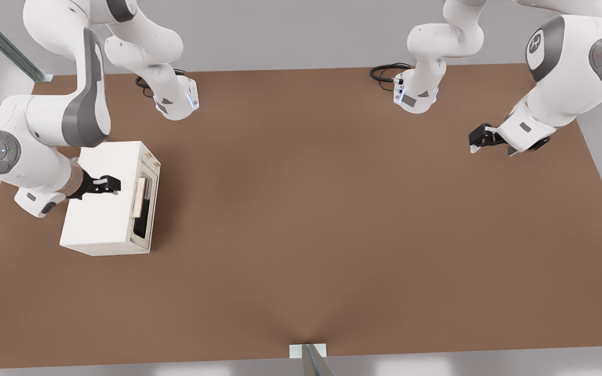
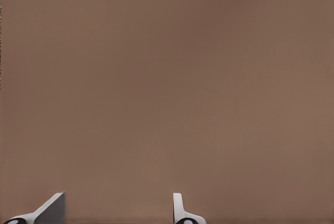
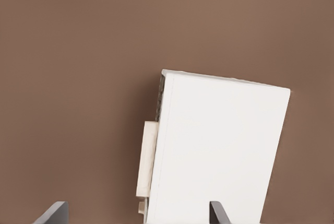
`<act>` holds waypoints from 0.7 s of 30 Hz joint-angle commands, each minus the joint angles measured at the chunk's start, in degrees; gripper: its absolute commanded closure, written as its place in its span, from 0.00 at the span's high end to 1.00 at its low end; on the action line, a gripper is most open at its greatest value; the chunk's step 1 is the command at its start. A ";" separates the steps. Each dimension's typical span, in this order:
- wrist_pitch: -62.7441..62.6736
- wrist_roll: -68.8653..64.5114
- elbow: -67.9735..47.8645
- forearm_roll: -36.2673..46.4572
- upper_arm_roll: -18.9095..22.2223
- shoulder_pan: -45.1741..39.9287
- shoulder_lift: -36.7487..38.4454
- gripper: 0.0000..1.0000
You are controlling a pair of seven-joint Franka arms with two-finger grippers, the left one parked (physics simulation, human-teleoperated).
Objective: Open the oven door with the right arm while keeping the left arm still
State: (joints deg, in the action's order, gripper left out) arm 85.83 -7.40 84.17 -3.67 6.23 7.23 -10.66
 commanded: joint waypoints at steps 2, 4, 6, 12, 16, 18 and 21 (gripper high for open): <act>1.80 -2.97 0.03 -0.46 0.01 -0.29 0.21 1.00; 1.27 -2.97 2.49 -0.73 -0.07 -0.64 -3.74 1.00; -0.39 1.24 -1.27 -4.13 0.01 2.25 -13.57 0.21; -4.09 23.66 -6.73 -29.47 -0.07 13.95 -24.32 0.21; -5.76 31.75 -4.10 -29.38 -0.16 13.86 -24.40 0.21; -6.37 34.47 -4.27 -29.03 -0.16 15.36 -25.63 0.21; -6.37 34.47 -3.92 -28.94 -0.16 15.44 -25.55 0.21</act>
State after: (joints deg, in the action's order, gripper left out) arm 80.66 8.65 80.37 -32.13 6.04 22.65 -36.16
